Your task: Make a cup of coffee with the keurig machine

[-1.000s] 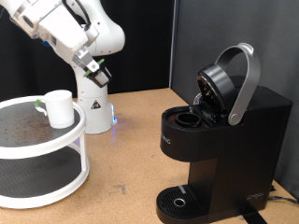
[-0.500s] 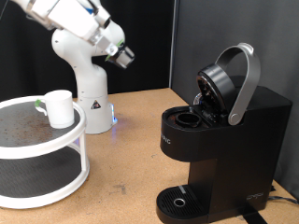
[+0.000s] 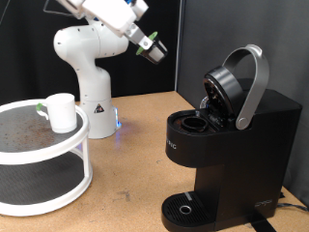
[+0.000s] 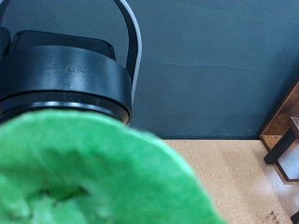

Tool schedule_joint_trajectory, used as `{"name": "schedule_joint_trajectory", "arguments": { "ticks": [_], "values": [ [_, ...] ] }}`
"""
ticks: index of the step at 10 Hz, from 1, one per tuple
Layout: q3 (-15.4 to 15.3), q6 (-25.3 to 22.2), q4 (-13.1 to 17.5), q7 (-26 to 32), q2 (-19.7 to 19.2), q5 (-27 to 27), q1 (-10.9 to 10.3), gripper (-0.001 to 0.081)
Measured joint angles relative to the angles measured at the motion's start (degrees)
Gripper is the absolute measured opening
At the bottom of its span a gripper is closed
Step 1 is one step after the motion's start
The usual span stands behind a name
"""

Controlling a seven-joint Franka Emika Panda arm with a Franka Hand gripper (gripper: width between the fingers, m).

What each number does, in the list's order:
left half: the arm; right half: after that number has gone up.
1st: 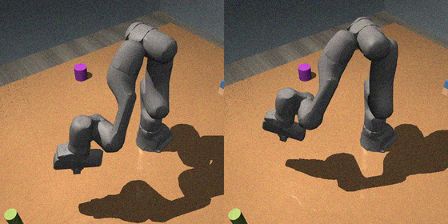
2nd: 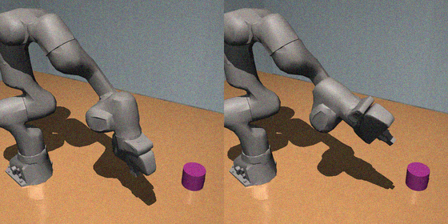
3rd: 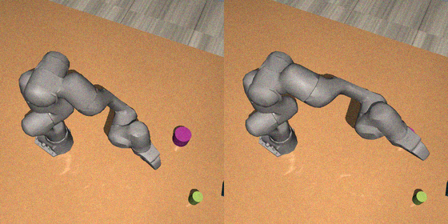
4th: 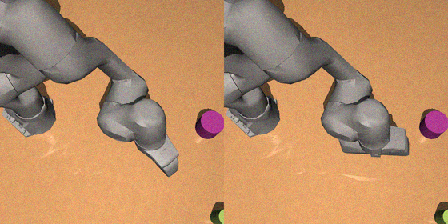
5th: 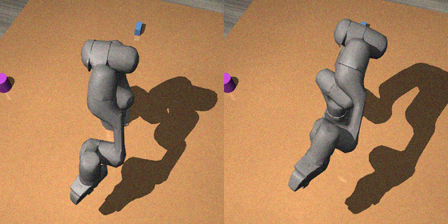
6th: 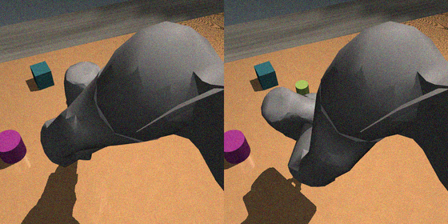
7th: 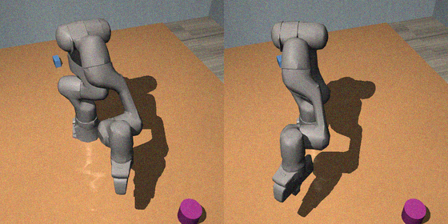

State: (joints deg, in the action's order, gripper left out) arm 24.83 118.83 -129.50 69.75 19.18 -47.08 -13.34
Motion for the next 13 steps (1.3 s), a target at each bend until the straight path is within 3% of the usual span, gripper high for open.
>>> {"name": "schedule_joint_trajectory", "arguments": {
  "ticks": [2,6,13],
  "values": [
    [-1.27,2.99,-0.15,0.29,-0.08,0.52,-0.09,0.0476],
    [0.03,0.61,-0.30,3.19,-0.05,-2.44,-0.08,0.0476],
    [-5.66,4.99,-2.91,2.36,-3.28,-1.23,-0.63,0.0476]
  ]
}}
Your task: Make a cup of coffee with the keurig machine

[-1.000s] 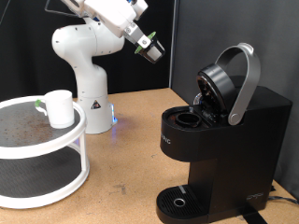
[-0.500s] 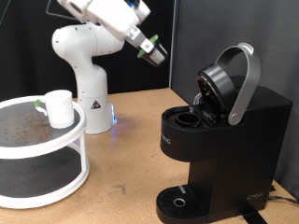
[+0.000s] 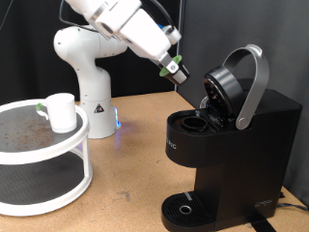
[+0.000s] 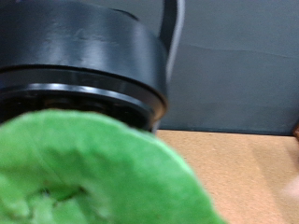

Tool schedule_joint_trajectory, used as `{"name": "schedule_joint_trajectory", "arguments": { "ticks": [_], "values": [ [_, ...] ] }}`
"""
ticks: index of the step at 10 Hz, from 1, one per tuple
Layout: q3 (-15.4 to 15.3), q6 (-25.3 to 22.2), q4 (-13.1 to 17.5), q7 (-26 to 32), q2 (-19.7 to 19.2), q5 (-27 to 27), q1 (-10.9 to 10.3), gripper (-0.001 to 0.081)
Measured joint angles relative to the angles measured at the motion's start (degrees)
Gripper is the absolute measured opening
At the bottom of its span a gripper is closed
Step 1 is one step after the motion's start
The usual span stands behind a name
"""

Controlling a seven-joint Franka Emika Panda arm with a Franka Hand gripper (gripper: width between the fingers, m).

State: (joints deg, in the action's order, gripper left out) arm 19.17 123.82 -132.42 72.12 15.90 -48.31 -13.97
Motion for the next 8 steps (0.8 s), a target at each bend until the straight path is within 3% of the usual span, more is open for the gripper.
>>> {"name": "schedule_joint_trajectory", "arguments": {
  "ticks": [8],
  "values": [
    [-4.99,6.85,-3.67,-0.48,-2.48,0.81,-0.03,0.0476]
  ]
}}
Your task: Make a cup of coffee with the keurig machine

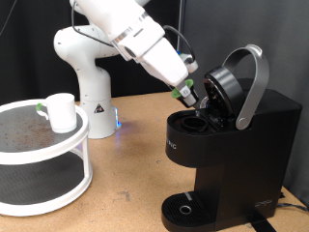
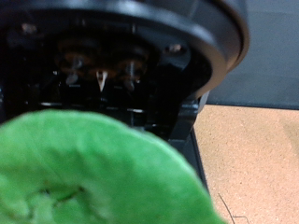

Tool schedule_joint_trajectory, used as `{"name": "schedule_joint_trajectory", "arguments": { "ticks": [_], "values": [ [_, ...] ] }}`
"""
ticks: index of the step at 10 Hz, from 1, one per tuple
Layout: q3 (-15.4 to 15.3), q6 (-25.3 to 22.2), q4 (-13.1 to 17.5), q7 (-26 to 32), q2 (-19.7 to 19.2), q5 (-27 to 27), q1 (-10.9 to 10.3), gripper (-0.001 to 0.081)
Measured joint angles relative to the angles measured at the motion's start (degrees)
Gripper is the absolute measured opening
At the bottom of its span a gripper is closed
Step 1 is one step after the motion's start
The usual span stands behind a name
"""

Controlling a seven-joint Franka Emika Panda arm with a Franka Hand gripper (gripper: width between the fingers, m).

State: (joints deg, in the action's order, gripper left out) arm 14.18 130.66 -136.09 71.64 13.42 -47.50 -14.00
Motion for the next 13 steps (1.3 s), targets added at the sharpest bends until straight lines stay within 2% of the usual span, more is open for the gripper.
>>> {"name": "schedule_joint_trajectory", "arguments": {
  "ticks": [7,13],
  "values": [
    [-2.81,5.19,-0.47,0.00,-4.65,-0.33,-0.01,0.0476],
    [-3.91,5.35,-0.46,-0.25,-6.28,-0.25,-0.01,0.0476]
  ]
}}
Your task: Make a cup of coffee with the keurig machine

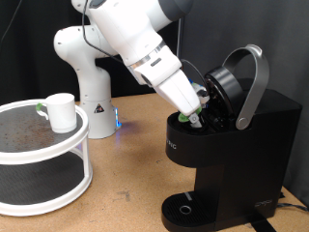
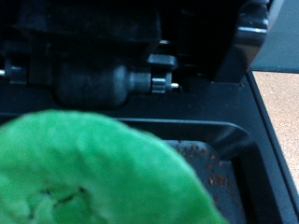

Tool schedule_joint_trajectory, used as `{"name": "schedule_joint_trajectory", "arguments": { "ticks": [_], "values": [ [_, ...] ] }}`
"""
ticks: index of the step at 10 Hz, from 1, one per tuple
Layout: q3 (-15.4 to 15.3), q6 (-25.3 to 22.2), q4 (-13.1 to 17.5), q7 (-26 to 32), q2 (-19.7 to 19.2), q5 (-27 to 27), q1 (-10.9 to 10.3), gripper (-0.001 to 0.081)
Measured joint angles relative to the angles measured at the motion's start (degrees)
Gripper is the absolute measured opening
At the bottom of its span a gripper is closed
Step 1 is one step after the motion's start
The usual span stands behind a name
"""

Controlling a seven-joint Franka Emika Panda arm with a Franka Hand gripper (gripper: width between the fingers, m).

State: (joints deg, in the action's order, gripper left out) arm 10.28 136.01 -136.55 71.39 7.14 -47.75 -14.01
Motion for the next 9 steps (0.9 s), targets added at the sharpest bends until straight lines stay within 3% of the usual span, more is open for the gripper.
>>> {"name": "schedule_joint_trajectory", "arguments": {
  "ticks": [4,5,6,7,9],
  "values": [
    [-0.45,0.15,0.01,-0.99,-0.13,0.11,0.00,0.0476],
    [-0.50,0.15,0.01,-0.99,-0.13,0.06,0.00,0.0607],
    [-0.50,0.15,0.01,-1.00,-0.13,0.00,0.00,0.0607],
    [-0.50,0.15,0.04,-0.99,-0.13,-0.23,0.00,0.0758],
    [-0.42,0.03,0.16,-0.70,-0.12,-1.15,0.01,0.0792]
  ]
}}
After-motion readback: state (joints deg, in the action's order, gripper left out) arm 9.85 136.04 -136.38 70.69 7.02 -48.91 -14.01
